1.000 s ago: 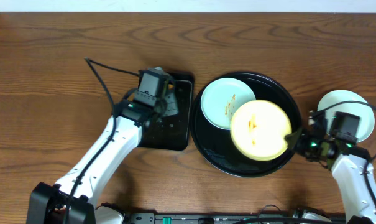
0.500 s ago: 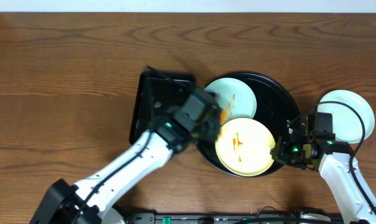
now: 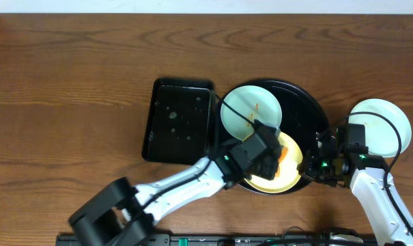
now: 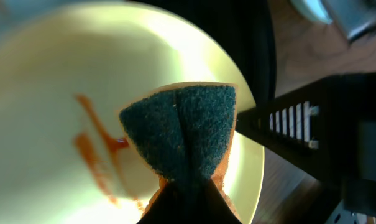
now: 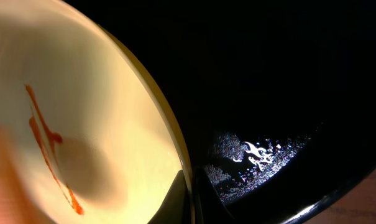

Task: Clean dirty plates on tray and stack at the side
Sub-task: 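Scrub the yellow plate with the sponge in the left gripper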

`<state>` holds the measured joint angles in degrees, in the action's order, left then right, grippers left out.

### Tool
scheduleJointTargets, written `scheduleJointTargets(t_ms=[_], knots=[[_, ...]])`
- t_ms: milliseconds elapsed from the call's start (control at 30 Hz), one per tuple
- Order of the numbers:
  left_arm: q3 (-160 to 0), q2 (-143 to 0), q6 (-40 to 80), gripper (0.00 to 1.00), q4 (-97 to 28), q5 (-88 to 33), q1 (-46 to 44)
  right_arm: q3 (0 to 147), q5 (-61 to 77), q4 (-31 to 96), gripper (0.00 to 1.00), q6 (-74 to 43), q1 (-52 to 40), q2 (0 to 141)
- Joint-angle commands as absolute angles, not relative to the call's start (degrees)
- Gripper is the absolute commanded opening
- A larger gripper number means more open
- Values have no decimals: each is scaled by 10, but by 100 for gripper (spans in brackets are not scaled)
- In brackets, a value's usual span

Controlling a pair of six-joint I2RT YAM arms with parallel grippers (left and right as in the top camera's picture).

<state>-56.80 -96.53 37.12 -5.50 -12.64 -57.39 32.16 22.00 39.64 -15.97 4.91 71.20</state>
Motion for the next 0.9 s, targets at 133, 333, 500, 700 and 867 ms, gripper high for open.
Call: scheduleJointTargets(t_ms=[133,333,500,700,867], knots=[[-565,-1007,387,8,-50,-133,-573,322,221,399,1,-167,45,714],[-565,-1007,378,8,-68,-98,-547,322,227,402,1,-167,45,714],[-565,-1003,371,8,-83,-75,-512,322,228,402,1,-167,45,714],[-577,-950,338,8,-85,-139,-498,322,228,402,1,-167,45,714],[-577,-878,304,8,-95,-117,-498,322,228,403,1,-167,45,714]])
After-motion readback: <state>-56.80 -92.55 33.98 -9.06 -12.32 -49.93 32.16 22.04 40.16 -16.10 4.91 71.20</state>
